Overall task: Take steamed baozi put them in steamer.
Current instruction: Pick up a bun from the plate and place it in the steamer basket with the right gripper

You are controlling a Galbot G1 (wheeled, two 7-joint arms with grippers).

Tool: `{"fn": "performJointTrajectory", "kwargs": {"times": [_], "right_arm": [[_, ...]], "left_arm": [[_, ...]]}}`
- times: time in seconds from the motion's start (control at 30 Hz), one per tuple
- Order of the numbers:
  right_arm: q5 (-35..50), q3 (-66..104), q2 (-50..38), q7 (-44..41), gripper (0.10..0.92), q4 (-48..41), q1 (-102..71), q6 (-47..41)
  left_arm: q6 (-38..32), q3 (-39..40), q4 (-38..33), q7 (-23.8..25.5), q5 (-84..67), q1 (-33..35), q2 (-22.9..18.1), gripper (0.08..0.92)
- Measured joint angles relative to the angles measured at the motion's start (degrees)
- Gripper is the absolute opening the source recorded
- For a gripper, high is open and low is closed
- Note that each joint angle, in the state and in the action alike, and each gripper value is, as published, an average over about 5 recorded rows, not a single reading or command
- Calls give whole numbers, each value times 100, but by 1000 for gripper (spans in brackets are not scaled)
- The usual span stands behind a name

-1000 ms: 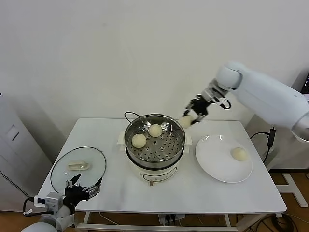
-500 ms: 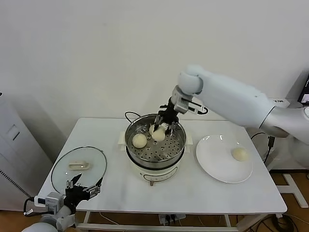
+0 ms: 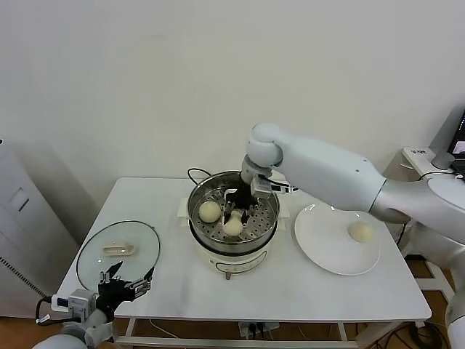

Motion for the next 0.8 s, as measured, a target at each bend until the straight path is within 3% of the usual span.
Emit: {"fn": "performJointTrajectory", "kwargs": {"times": [0.1, 0.2, 0.57, 0.8], "right_arm": [[-142, 38, 64, 0, 442, 1, -122, 0], [-250, 65, 98, -1, 496, 14, -206, 0], [-443, 228, 47, -22, 796, 47, -224, -1], [-336, 494, -151, -86, 822, -161, 94, -1]], "left_arm": [[-7, -2, 9, 2, 0, 2, 2, 823], [-14, -5, 16, 4, 0, 4, 4, 823], [-21, -3, 18, 6, 16, 29, -11, 823], [-22, -30, 13, 7, 22, 27, -4, 823]]}}
